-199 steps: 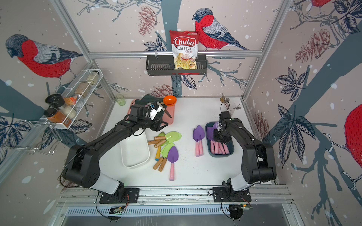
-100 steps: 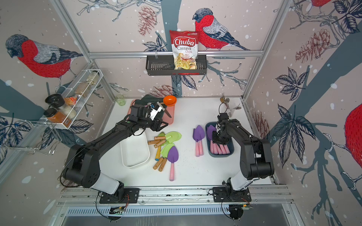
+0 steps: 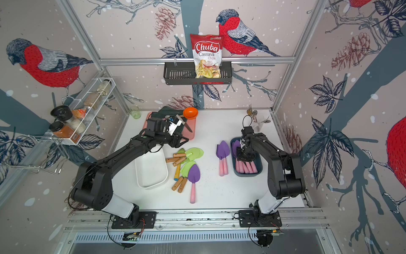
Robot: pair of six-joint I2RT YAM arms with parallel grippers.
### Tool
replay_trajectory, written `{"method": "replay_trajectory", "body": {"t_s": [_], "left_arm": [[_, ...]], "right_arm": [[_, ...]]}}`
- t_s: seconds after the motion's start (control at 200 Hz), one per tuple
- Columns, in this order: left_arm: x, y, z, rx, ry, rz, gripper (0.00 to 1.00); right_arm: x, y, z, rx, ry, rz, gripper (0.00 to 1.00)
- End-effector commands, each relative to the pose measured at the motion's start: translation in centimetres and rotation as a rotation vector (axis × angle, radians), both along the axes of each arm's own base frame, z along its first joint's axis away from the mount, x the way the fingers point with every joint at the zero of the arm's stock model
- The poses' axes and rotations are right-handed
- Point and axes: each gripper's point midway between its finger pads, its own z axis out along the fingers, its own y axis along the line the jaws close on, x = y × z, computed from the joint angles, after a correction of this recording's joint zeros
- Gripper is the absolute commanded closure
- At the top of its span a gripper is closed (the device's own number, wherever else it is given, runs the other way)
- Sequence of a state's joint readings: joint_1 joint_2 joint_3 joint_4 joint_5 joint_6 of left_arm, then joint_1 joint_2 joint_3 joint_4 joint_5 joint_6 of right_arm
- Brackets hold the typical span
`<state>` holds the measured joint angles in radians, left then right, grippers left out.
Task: Sort the small shovels by color and place them into the storage box
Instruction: Place the shovel in the storage box, then pick up the shovel from the center of the board.
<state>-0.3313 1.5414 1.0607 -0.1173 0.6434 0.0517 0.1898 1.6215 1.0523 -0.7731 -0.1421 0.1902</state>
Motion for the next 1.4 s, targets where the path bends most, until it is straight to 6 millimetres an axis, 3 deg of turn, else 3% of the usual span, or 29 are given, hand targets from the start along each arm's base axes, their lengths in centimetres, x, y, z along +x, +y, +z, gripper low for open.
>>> {"method": "replay_trajectory", "body": {"t_s": [0.0,0.22,0.44,0.71,0.936,1.396], "left_arm": [[0.1,-0.1,0.2,0.002,-0.017,-0.001,0.29],[-0.1,0.1,0.1,0.006,-0.018,-0.002,0.29],[-0.6,0.8,-0.3,0.03,-0.022,0.016,0.29],[-1.3,2.0,-0.8,0.029,-0.014,0.037,0.28],[-1.1,2.4,-0.6,0.026,-0.022,0.047,0.28],[-1.1,3.0,-0.7,0.022,-0.015,0.064,0.28]], "right_arm": [[0.6,0.1,1.5,-0.022,-0.033,-0.007,0.65],[2.0,1.6,4.8,-0.044,-0.1,0.004,0.64],[1.9,6.6,6.3,-0.039,-0.136,0.054,0.64],[-0.2,10.6,2.7,-0.011,-0.054,0.073,0.65],[-1.2,9.3,-0.6,-0.095,0.017,0.066,0.67],[-0.6,8.7,-3.4,-0.112,0.047,0.073,0.68]]}}
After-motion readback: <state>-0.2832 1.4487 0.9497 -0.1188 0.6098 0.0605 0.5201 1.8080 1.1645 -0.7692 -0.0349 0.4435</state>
